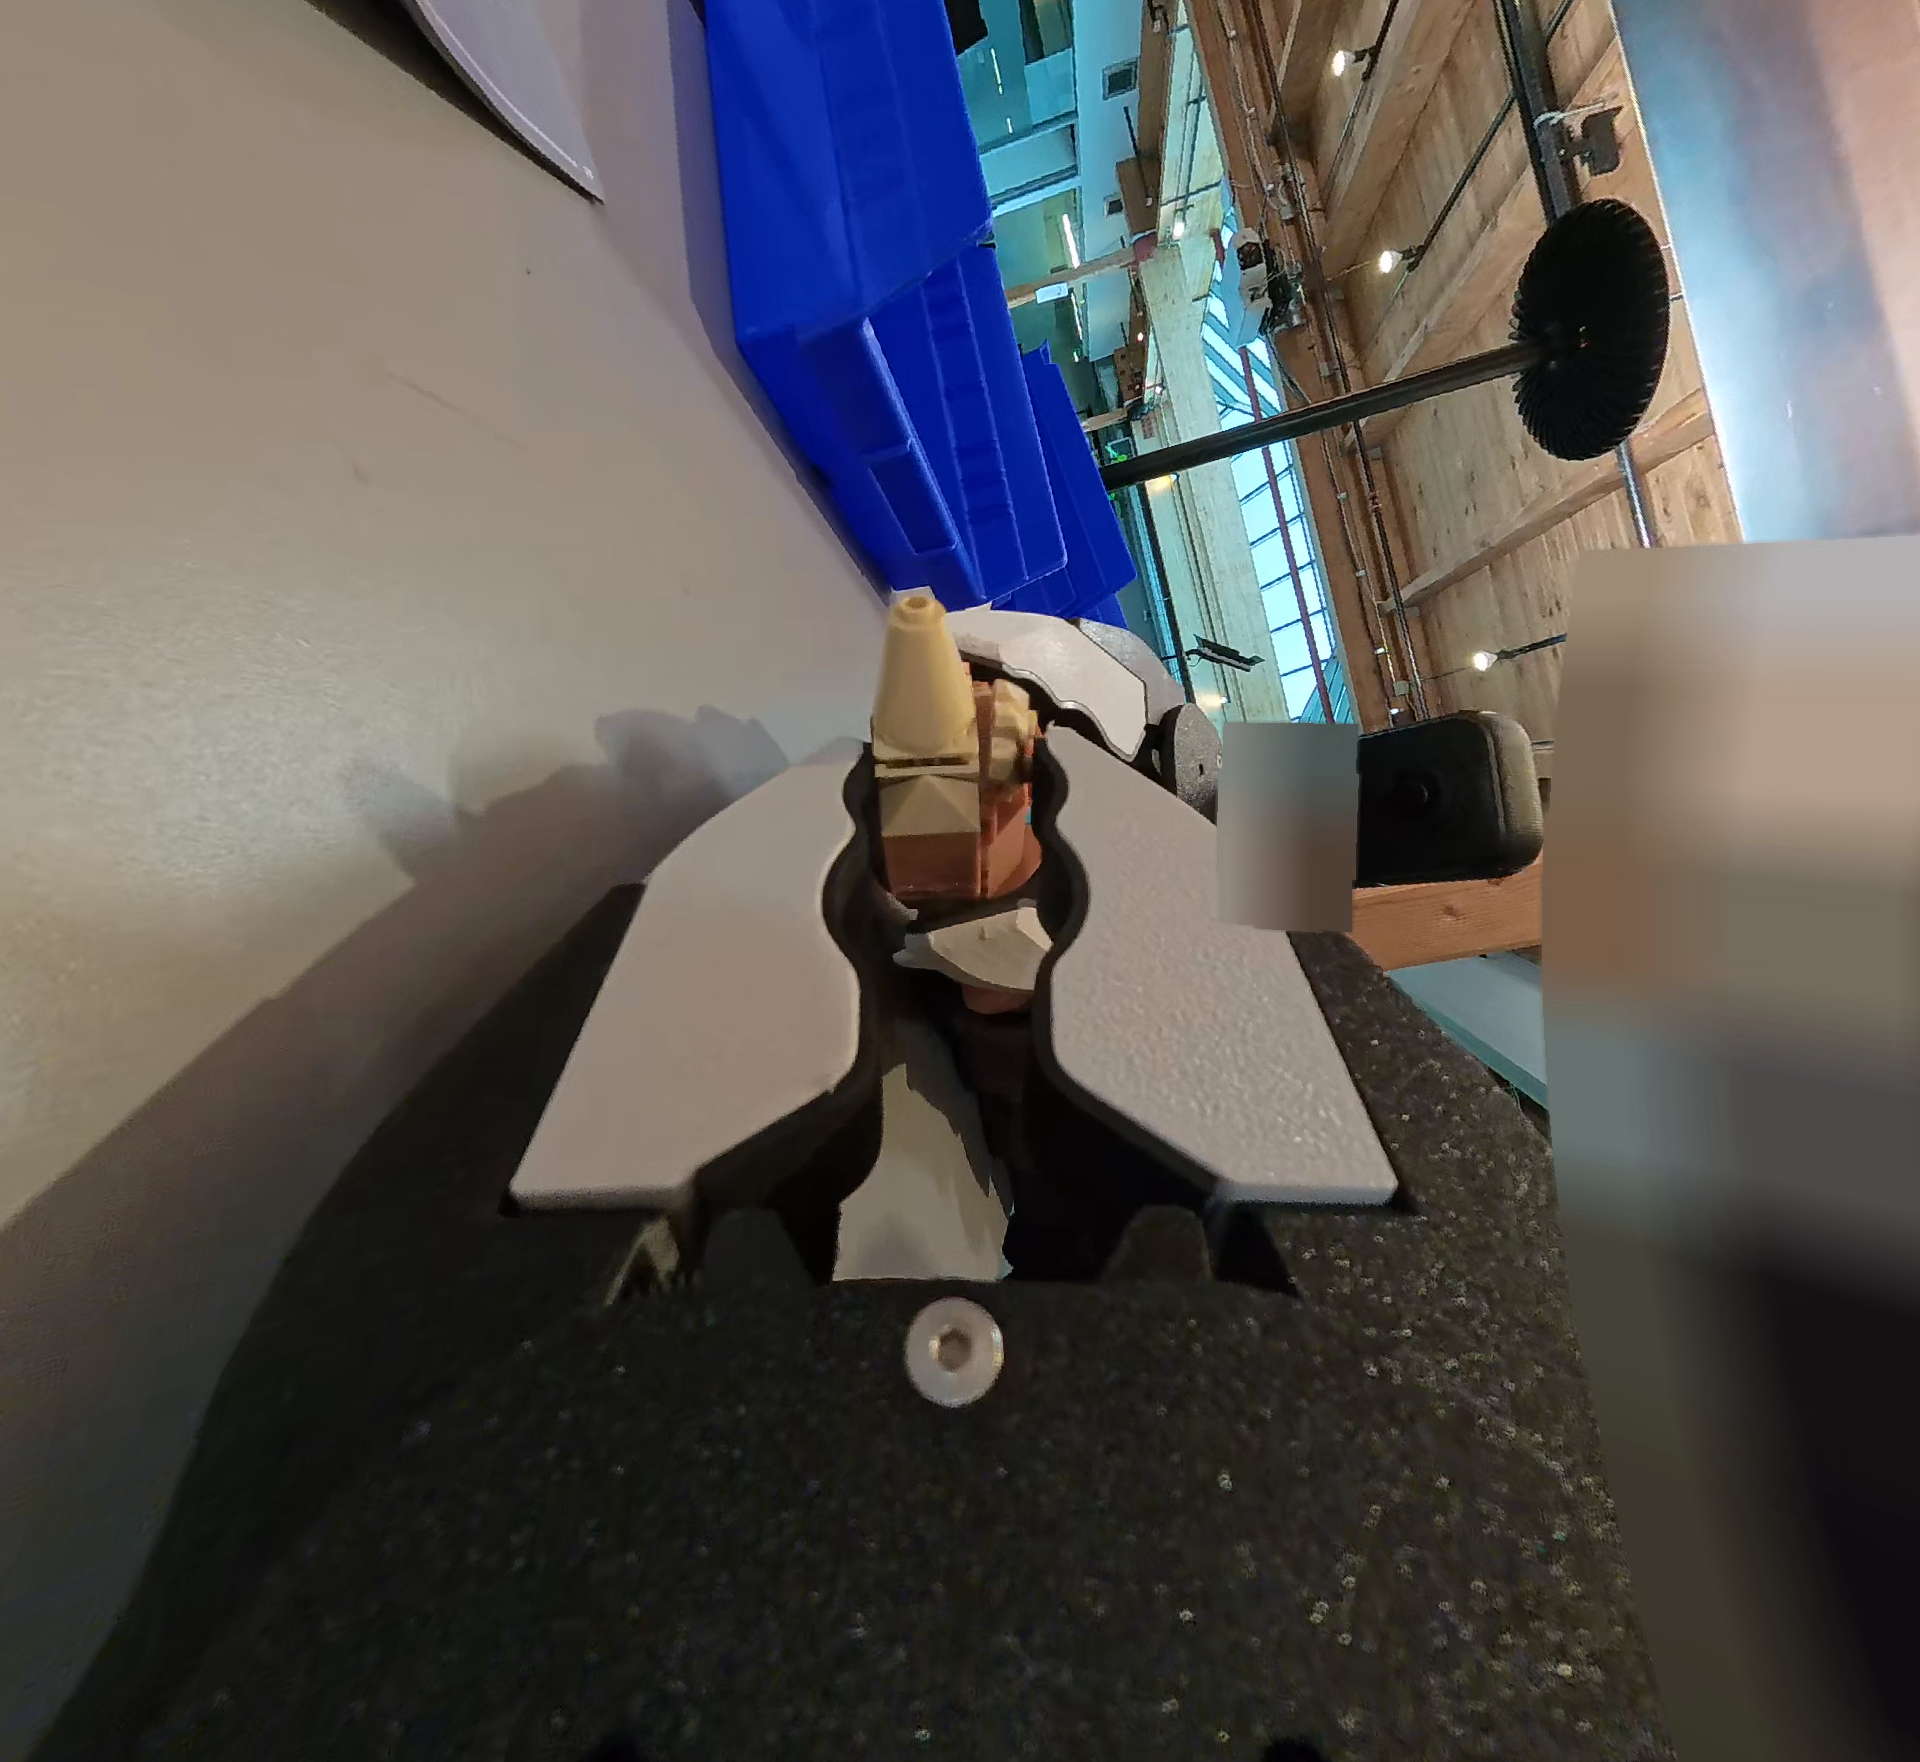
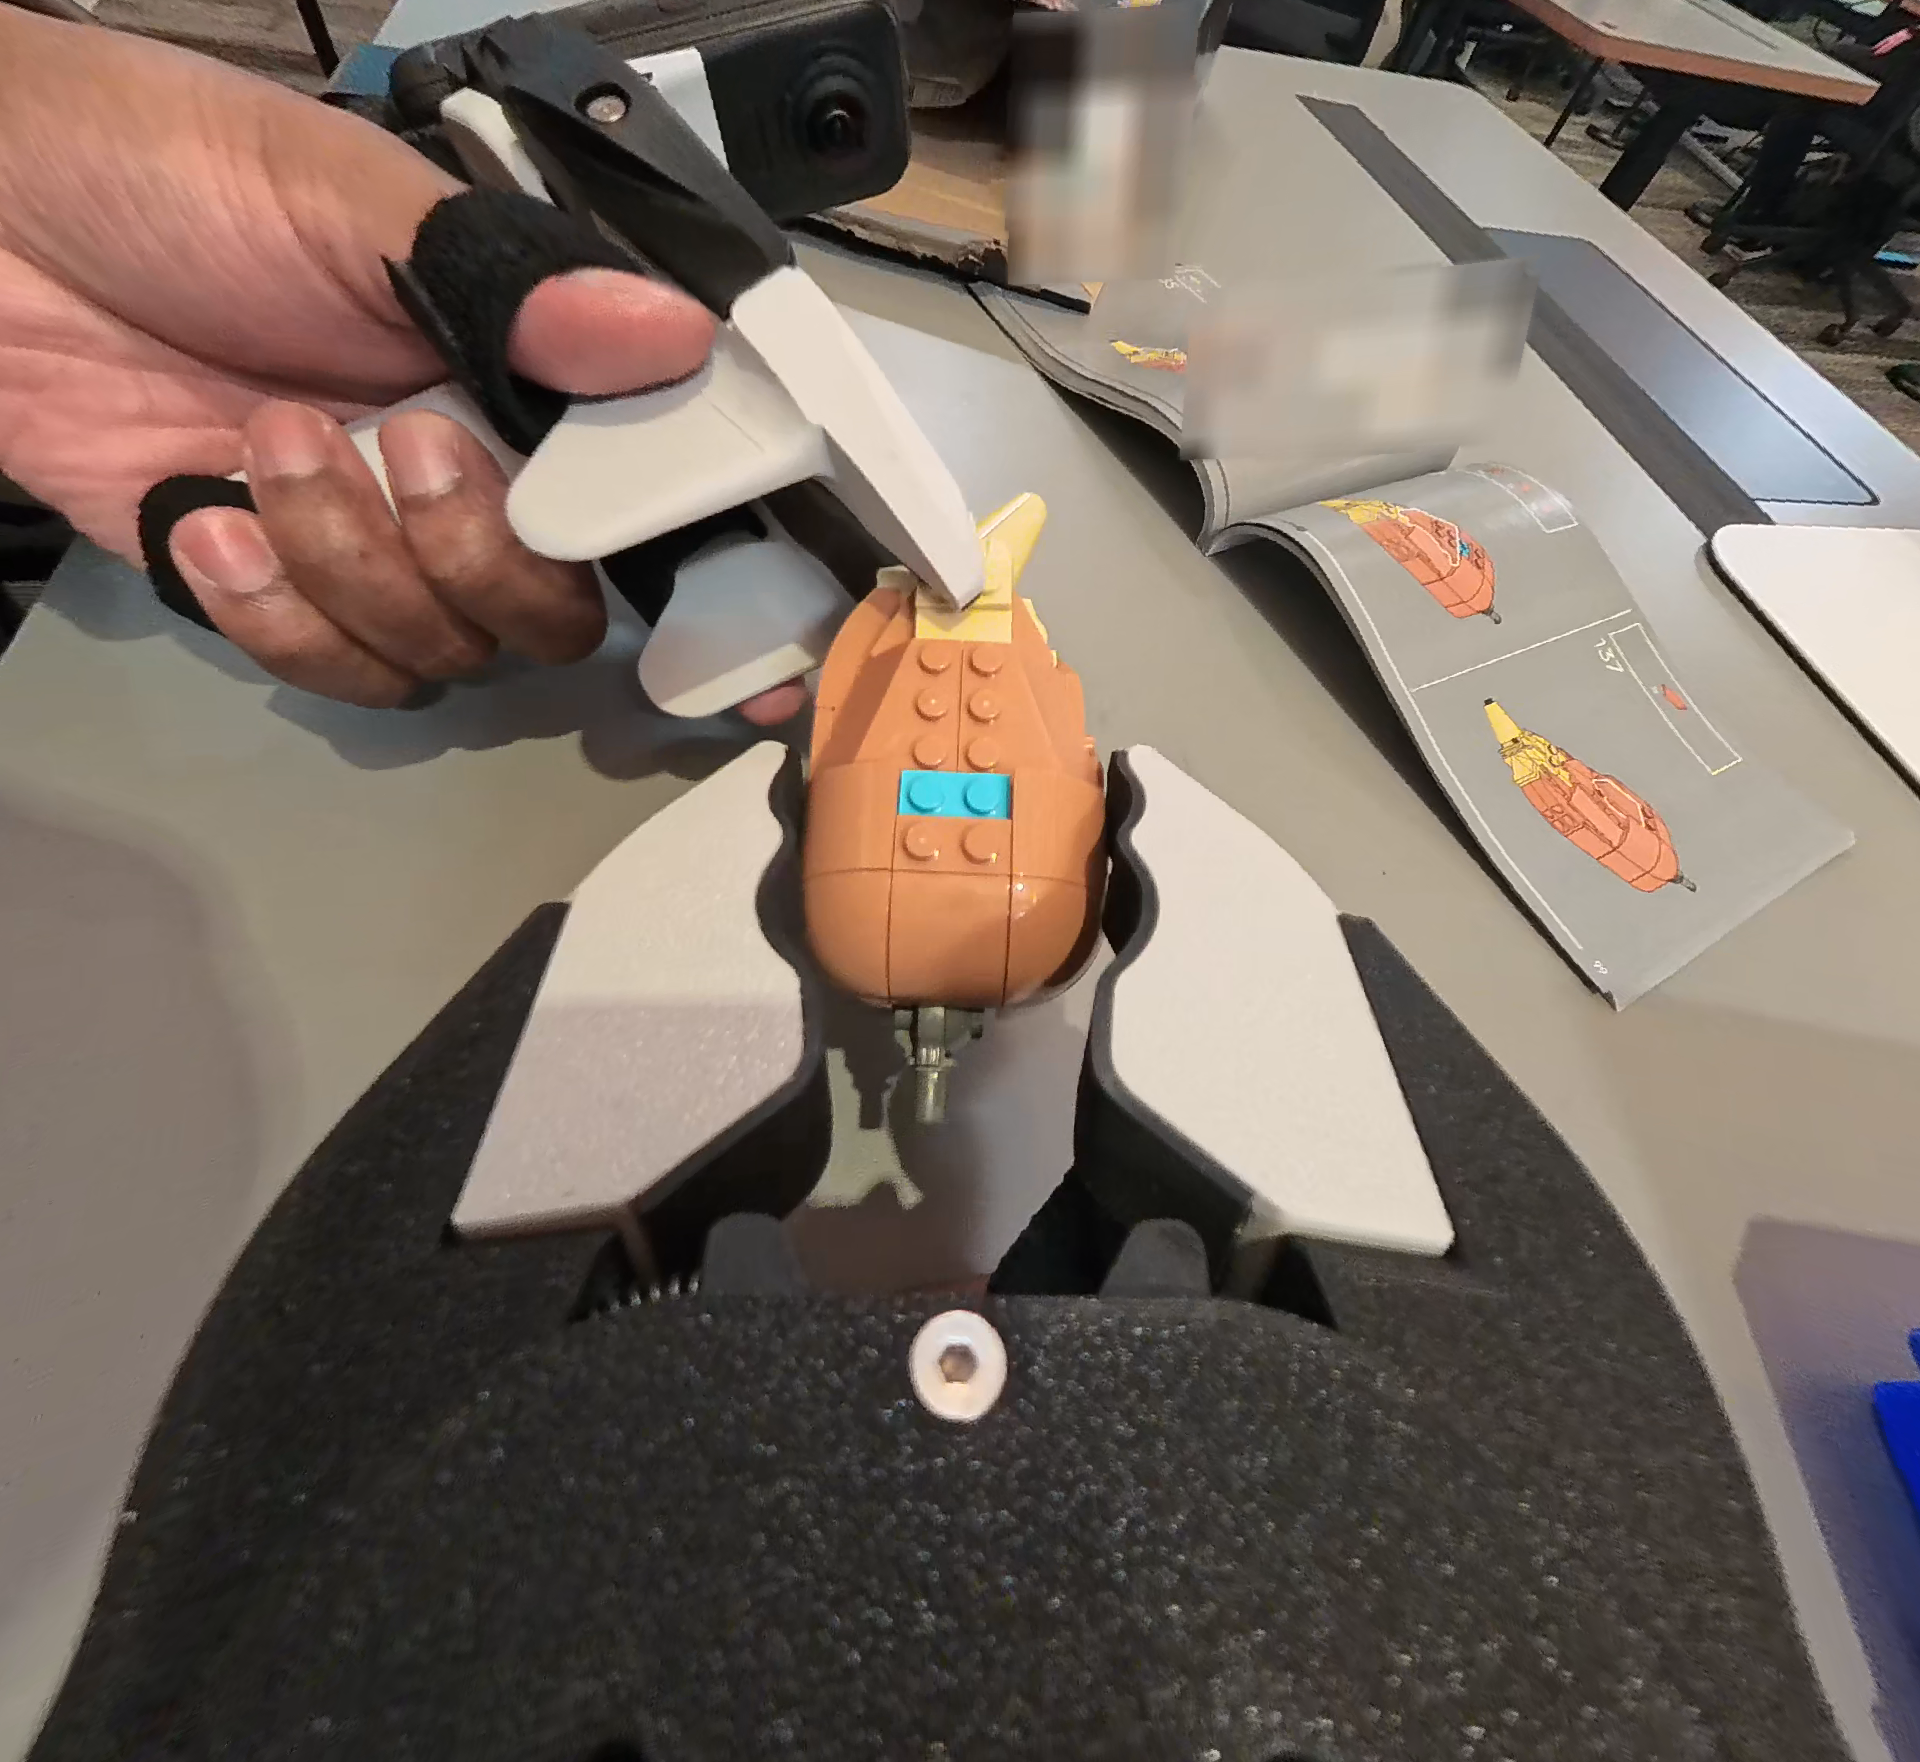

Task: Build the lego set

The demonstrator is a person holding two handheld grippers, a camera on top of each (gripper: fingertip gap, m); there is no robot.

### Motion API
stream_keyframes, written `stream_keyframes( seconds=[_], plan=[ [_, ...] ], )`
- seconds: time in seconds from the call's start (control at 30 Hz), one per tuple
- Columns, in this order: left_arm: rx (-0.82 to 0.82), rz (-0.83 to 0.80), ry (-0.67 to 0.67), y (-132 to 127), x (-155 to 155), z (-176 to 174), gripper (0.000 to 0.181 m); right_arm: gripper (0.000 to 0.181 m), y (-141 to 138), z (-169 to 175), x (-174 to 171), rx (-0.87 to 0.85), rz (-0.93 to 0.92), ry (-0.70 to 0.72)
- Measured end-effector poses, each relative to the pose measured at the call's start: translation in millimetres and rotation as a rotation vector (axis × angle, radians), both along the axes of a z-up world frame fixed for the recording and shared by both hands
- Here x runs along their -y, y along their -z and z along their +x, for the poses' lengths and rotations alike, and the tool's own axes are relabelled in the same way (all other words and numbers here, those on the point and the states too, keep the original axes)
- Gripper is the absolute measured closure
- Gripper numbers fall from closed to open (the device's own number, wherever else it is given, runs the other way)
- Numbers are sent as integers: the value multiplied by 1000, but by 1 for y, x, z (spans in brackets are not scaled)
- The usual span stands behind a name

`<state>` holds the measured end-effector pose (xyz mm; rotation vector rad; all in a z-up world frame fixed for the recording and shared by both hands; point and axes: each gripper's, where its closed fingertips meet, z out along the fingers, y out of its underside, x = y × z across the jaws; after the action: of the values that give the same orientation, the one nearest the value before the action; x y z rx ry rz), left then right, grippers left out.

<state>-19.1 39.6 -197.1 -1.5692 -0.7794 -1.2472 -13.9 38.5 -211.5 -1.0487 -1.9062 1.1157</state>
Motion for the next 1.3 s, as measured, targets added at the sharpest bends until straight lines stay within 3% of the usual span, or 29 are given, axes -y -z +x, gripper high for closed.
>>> stream_keyframes(
  seconds=[1.17,1.3],
  plan=[
    [-79,42,-25,-7,-1,0,155,126,-4,-1,-2,-46,69,28],
    [-54,44,19,-8,-2,7,136,126,-5,-1,-1,-50,60,27]
  ],
)
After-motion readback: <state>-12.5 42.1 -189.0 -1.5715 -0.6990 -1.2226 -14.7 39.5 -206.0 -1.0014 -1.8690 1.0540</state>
